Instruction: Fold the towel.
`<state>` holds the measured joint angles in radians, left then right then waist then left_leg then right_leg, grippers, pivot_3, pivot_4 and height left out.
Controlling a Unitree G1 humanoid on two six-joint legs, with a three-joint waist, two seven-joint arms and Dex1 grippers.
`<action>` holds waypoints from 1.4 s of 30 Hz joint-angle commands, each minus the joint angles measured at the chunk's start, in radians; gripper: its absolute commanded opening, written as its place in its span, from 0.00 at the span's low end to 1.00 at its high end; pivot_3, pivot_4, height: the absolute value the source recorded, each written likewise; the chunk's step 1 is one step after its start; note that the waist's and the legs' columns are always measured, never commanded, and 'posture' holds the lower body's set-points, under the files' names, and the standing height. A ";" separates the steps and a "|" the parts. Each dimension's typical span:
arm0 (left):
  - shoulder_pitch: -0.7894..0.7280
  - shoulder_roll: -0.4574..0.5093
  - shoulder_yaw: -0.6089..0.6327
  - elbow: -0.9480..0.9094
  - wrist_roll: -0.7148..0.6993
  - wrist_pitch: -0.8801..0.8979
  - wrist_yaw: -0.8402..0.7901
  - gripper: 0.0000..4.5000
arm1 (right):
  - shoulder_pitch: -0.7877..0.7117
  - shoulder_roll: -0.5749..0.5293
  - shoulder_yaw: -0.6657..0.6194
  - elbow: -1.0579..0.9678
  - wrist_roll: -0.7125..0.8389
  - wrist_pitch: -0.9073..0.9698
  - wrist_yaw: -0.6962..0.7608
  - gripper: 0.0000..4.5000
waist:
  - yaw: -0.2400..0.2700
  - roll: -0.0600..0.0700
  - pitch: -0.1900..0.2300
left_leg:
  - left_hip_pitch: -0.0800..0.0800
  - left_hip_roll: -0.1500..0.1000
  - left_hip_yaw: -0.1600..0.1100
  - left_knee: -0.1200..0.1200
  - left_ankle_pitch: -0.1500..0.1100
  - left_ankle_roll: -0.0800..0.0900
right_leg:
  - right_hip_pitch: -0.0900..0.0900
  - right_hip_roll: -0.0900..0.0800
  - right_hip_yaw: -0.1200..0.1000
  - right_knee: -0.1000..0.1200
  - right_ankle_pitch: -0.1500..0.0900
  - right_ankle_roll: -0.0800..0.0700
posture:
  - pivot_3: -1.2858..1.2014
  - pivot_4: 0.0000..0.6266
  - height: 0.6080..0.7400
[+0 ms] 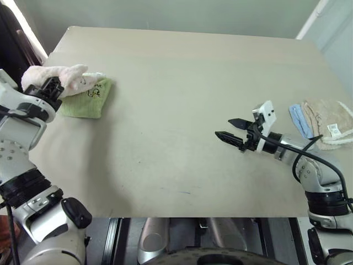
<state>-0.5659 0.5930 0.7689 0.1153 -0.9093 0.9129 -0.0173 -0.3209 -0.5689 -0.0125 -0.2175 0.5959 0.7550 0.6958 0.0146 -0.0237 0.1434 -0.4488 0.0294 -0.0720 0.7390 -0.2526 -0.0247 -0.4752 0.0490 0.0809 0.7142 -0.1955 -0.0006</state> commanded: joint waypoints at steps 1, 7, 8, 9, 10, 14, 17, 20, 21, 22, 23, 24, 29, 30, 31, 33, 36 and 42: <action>-0.053 0.045 -0.025 0.049 0.022 -0.078 -0.089 0.00 | -0.016 -0.004 -0.006 -0.015 -0.006 -0.016 0.016 1.00 | -0.001 0.000 0.000 | 0.000 0.000 0.000 0.000 0.000 0.000 | -0.001 0.000 0.000 0.000 0.000 0.000 | 0.52 0.24 0.68; -0.136 0.092 -0.069 0.160 0.050 -0.152 -0.225 0.00 | 0.006 -0.005 -0.017 -0.036 -0.006 -0.011 0.007 1.00 | -0.001 0.000 0.000 | -0.006 0.000 -0.001 -0.001 0.000 -0.002 | -0.006 0.000 -0.001 0.000 0.006 -0.010 | 0.52 0.24 0.68; -0.141 0.098 -0.077 0.172 0.057 -0.169 -0.250 0.00 | 0.009 -0.004 -0.019 -0.040 -0.004 -0.009 0.005 1.00 | -0.001 0.000 0.000 | -0.006 0.000 -0.001 -0.001 -0.001 -0.002 | -0.006 0.000 -0.001 0.000 0.006 -0.010 | 0.52 0.24 0.68; -0.148 0.103 -0.087 0.184 0.065 -0.184 -0.275 0.00 | 0.013 -0.003 -0.020 -0.046 -0.004 -0.008 0.002 1.00 | -0.001 0.000 0.000 | -0.006 0.000 0.000 -0.001 -0.001 -0.002 | -0.006 0.000 -0.001 0.000 0.005 -0.010 | 0.52 0.24 0.68; -0.155 0.108 -0.095 0.196 0.072 -0.195 -0.291 0.00 | 0.014 -0.002 -0.021 -0.048 -0.004 -0.006 0.000 1.00 | -0.002 0.000 0.000 | -0.006 0.000 0.000 -0.001 -0.001 -0.002 | -0.006 0.000 -0.001 0.000 0.005 -0.010 | 0.52 0.24 0.68; -0.163 0.117 -0.096 0.260 0.097 -0.237 -0.321 0.00 | 0.024 -0.002 -0.027 -0.058 -0.006 -0.004 -0.009 1.00 | -0.002 0.000 0.000 | -0.006 0.000 0.000 -0.001 -0.001 -0.002 | -0.006 0.000 -0.001 0.000 0.005 -0.010 | 0.52 0.24 0.68; -0.113 0.133 -0.095 0.314 0.129 -0.271 -0.371 0.00 | 0.031 -0.007 -0.034 -0.060 -0.008 -0.004 -0.011 1.00 | -0.004 0.000 0.000 | -0.006 0.000 0.000 -0.001 -0.001 -0.002 | -0.006 0.000 0.000 0.000 0.005 -0.009 | 0.52 0.24 0.68; -0.065 0.139 -0.077 0.362 0.138 -0.284 -0.396 0.00 | 0.031 -0.007 -0.036 -0.056 -0.010 -0.006 -0.010 1.00 | -0.007 0.000 0.000 | -0.005 0.000 0.000 -0.002 -0.001 -0.002 | -0.006 0.000 0.000 0.000 0.004 -0.008 | 0.52 0.24 0.68; -0.032 0.134 -0.077 0.361 0.148 -0.306 -0.416 0.00 | 0.032 -0.008 -0.033 -0.056 -0.014 -0.008 -0.011 1.00 | -0.007 0.000 0.000 | -0.006 0.000 0.000 -0.002 -0.001 -0.002 | -0.007 0.000 0.000 0.000 0.004 -0.008 | 0.52 0.24 0.68; -0.010 0.130 -0.078 0.359 0.154 -0.325 -0.431 0.00 | 0.032 -0.008 -0.030 -0.055 -0.017 -0.010 -0.011 1.00 | -0.007 0.000 0.000 | -0.006 0.000 0.000 -0.002 -0.001 -0.002 | -0.007 0.000 0.000 0.000 0.004 -0.008 | 0.52 0.24 0.68; 0.010 0.127 -0.079 0.356 0.157 -0.334 -0.443 0.00 | 0.033 -0.009 -0.029 -0.054 -0.019 -0.011 -0.010 1.00 | -0.007 0.000 0.000 | -0.006 0.000 0.000 -0.002 -0.001 -0.002 | -0.007 0.000 0.000 0.000 0.004 -0.008 | 0.52 0.24 0.68; 0.036 0.123 -0.075 0.354 0.151 -0.324 -0.452 0.00 | 0.032 -0.009 -0.027 -0.055 -0.020 -0.011 -0.009 1.00 | -0.007 0.000 0.000 | -0.006 0.000 0.000 -0.002 -0.001 -0.002 | -0.007 0.000 0.000 0.000 0.004 -0.008 | 0.52 0.24 0.68; 0.086 0.108 -0.060 0.355 0.127 -0.301 -0.466 0.00 | 0.018 -0.016 -0.017 -0.044 -0.028 -0.013 0.001 1.00 | -0.006 0.000 0.000 | -0.006 0.000 -0.001 -0.002 0.000 -0.002 | -0.007 0.000 -0.001 0.000 0.004 -0.009 | 0.52 0.24 0.68; 0.087 0.103 -0.055 0.352 0.117 -0.290 -0.464 0.00 | 0.014 -0.016 -0.015 -0.042 -0.030 -0.013 0.003 1.00 | -0.006 0.000 0.000 | -0.006 0.000 -0.001 -0.002 0.000 -0.002 | -0.007 0.000 -0.001 0.000 0.004 -0.009 | 0.52 0.24 0.68; 0.084 0.097 -0.050 0.344 0.102 -0.275 -0.465 0.00 | 0.010 -0.016 -0.013 -0.039 -0.031 -0.014 0.006 1.00 | -0.006 0.000 0.000 | -0.006 0.000 -0.001 -0.002 0.000 -0.002 | -0.007 0.000 -0.001 0.000 0.004 -0.009 | 0.52 0.24 0.68; 0.076 0.084 -0.033 0.339 0.077 -0.256 -0.450 0.00 | 0.005 -0.016 -0.008 -0.035 -0.038 -0.017 0.011 1.00 | -0.006 0.000 0.000 | -0.006 0.000 -0.001 -0.002 0.000 -0.002 | -0.007 0.000 -0.001 0.000 0.004 -0.009 | 0.52 0.24 0.68; 0.067 0.080 -0.052 0.347 0.081 -0.257 -0.465 0.00 | 0.003 -0.011 -0.003 -0.034 -0.046 -0.020 0.011 1.00 | -0.007 0.000 0.000 | -0.006 0.001 -0.001 -0.002 0.000 -0.002 | -0.007 0.000 -0.001 0.000 0.004 -0.009 | 0.52 0.24 0.68; -0.022 0.080 -0.065 0.391 0.073 -0.260 -0.495 0.00 | 0.006 -0.003 -0.007 -0.037 -0.054 -0.022 0.007 1.00 | -0.003 -0.001 0.000 | -0.006 0.000 -0.001 -0.002 0.000 -0.002 | -0.007 0.000 -0.001 0.000 0.004 -0.009 | 0.52 0.24 0.68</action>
<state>-0.5473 0.6623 0.7026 0.5191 -0.8110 0.6565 -0.4878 -0.3018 -0.5691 -0.0081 -0.2379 0.5446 0.7509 0.6973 0.0114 -0.0243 0.1431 -0.4549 0.0299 -0.0727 0.7371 -0.2523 -0.0269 -0.4816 0.0492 0.0803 0.7141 -0.1912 -0.0097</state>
